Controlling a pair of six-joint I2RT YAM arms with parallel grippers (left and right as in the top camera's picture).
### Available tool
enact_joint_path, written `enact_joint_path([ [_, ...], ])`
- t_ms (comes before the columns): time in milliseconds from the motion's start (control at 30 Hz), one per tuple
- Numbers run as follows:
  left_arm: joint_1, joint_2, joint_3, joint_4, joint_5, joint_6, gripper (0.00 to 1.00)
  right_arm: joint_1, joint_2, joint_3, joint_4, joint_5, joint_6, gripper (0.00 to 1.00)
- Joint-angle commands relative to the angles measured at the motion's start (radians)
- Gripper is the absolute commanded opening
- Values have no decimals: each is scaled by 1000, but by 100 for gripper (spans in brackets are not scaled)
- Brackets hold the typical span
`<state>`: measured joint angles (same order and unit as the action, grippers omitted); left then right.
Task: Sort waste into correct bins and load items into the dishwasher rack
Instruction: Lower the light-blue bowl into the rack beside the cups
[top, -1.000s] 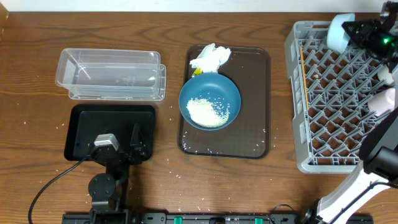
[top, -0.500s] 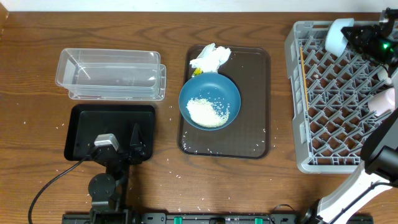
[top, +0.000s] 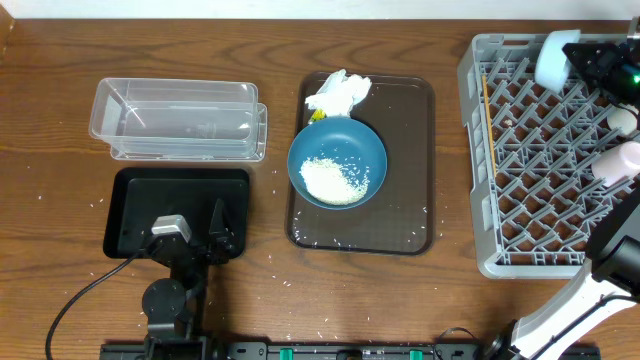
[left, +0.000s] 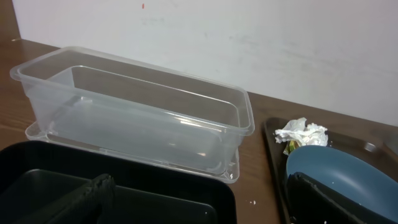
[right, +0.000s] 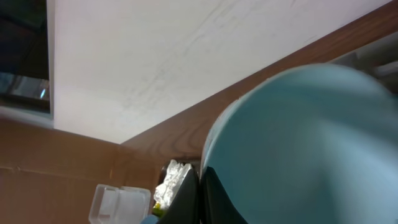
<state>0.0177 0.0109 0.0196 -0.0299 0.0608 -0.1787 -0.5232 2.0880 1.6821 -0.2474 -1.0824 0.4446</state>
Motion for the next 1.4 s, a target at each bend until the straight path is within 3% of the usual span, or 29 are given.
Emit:
enact_joint_path([
  [0,0,-7,-16,-37,2,14,91,0,10,-9,1,-34,4,1],
  [200,0,-7,-16,-37,2,14,91,-14,4,-8,-5,-79,53,1],
  [333,0,-7,-16,-37,2,14,91,-41,-35,-8,-116,-30,38,1],
  [600,0,-7,-16,-37,2,14,91,-73,-262,-8,-512,500,-148,1],
  [700,0,-7,-16,-37,2,14,91,-101,-321,-8,-526,506,-211,1],
  [1000,-1,-7,-16,-36,2,14,91,-286,-307,-8,-500,282,-268,1],
  [1367,0,-7,-16,-37,2,14,91,-465,-100,-9,-353,-140,-305,1],
])
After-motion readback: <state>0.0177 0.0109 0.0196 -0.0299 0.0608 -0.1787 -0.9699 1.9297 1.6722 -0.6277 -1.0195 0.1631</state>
